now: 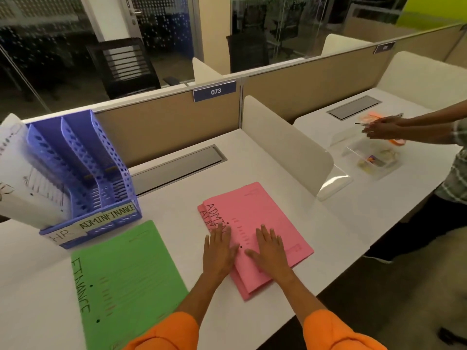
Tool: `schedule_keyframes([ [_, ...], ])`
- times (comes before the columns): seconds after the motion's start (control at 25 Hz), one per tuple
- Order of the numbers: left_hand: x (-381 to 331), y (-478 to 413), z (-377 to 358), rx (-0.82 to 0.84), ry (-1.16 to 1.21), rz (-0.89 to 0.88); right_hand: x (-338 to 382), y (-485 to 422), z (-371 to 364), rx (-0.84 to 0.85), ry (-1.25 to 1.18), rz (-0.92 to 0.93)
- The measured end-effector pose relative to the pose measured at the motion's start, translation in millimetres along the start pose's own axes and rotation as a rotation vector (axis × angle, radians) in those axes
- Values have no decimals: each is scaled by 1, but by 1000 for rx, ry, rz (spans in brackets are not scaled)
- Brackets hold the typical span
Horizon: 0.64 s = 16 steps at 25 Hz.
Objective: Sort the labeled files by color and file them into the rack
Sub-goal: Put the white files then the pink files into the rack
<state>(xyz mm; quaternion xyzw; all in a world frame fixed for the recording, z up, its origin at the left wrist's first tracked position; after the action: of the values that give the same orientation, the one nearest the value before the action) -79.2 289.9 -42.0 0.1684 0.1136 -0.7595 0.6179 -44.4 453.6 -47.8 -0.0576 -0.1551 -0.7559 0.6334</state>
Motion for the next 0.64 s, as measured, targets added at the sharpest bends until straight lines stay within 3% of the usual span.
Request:
schedule_keyframes([
  [0.2, -8, -2, -20, 94, 75, 47, -14, 2, -17, 76, 7, -19],
  [0.32, -15, -3, -24, 10, 294, 135, -19, 1, -21, 72, -16, -1],
  [0.52, -19, -11, -10, -333, 839, 636, -22, 0, -24, 42, -75, -9],
  [0.64, -14, -19, -10, -335, 1081, 779, -23, 1, -25, 10, -119, -22],
])
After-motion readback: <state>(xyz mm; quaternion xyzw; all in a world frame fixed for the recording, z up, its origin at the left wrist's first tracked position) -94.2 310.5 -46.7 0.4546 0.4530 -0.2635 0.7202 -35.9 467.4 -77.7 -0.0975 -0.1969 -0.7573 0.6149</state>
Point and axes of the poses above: each hand's wrist, its own y-axis away from the middle knuckle, its own z-axis out of the back of the hand, x = y × z, the point moved 3 cm from there along -y, towards the middle knuckle, and after that the axes turned 7 degrees about -x, right-handed, at the moved point
